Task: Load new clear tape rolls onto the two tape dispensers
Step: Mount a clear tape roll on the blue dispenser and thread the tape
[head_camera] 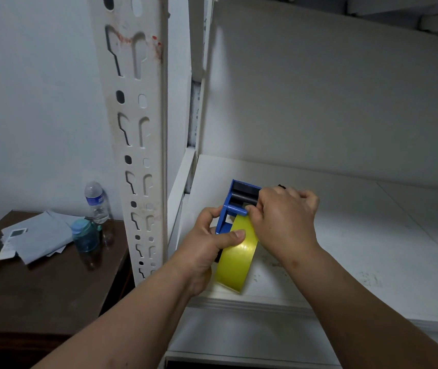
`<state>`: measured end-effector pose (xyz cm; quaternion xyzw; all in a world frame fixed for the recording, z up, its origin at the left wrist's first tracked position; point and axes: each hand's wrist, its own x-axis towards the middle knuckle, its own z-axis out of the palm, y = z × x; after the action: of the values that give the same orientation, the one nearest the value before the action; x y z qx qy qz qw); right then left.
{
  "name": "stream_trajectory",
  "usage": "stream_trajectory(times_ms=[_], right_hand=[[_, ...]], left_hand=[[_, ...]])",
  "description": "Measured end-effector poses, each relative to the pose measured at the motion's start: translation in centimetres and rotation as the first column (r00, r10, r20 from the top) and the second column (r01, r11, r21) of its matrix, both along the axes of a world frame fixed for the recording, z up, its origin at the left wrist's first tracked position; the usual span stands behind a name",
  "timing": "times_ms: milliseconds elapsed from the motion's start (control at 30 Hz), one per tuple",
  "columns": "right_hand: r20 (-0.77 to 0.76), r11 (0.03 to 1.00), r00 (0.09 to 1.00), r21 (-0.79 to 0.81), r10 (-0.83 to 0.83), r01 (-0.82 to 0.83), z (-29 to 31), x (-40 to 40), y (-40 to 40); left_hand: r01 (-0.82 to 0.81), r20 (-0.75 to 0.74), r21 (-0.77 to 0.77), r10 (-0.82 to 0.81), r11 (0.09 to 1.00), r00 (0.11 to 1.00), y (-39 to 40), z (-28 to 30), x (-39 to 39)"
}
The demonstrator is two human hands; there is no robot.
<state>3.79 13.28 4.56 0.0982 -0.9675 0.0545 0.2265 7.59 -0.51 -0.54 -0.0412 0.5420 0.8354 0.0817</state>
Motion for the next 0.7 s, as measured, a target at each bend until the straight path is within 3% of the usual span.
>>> stream_trajectory(times_ms=[367,700], right_hand=[[-0.048,0.998,0.998,0.057,0.037,-0.034,0.8,0.1,-0.2],[-0.082,0.999,0.996,0.016,0.040,-0.039,0.3,0.1,0.3]], left_hand=[[0.077,-0.017,-0.123,-0.079,0.989,0.997,-0.4,0.7,0.0],[-0.172,-0.098,-0.108,0.161,0.979,0.982,1.4,0.1,0.5]])
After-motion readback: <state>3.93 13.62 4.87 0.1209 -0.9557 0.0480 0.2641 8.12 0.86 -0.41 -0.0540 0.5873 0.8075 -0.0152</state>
